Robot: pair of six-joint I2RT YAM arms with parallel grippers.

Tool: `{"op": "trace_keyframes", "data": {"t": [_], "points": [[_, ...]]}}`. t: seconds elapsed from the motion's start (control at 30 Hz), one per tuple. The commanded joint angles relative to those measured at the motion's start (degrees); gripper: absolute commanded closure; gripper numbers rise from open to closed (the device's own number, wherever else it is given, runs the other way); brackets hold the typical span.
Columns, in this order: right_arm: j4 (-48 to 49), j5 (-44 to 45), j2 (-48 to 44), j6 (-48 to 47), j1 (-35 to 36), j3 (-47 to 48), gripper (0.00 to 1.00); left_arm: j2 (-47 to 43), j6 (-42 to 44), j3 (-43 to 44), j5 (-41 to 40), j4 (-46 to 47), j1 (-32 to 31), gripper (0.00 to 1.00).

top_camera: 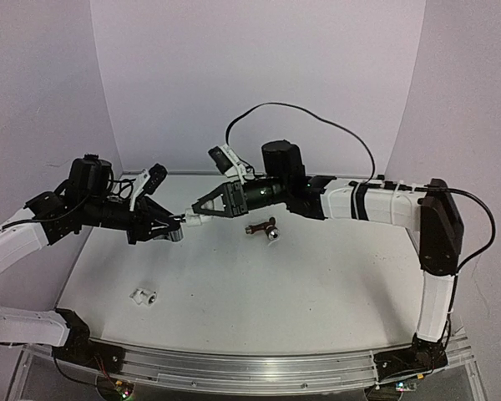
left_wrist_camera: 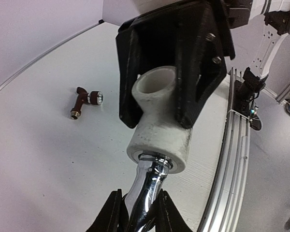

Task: Install the water faucets

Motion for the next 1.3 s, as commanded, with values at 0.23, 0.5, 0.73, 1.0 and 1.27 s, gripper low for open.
{"op": "trace_keyframes", "data": {"t": [0.23, 0.5, 0.73, 1.0, 1.27], "points": [[6.39, -10.50, 1.47, 34.12, -4.37, -4.12, 0.53, -5.00, 0.22, -2.31, 1.96, 8.55, 0.79, 1.00], [-10.35, 6.47, -10.01, 3.26, -5.38, -7.30, 0.34, 0.39, -6.73, 0.82, 7.49, 3.16, 1.40, 1.00], [-16.82, 32.97, -20.34, -44.08, 7.70, -14.31, 0.20, 7.41, -11.40, 4.86, 19.52, 0.41, 2.19, 1.00], [-12.65, 42.30, -18.00, -65.91, 11.60, -14.99, 0.19, 14.07, -13.10, 8.60, 30.87, -1.92, 2.72, 1.00], [-6.49, 46.11, -17.25, -74.67, 11.60, -18.58, 0.31, 16.76, -12.29, 8.61, 33.59, -3.34, 2.81, 1.00]]}}
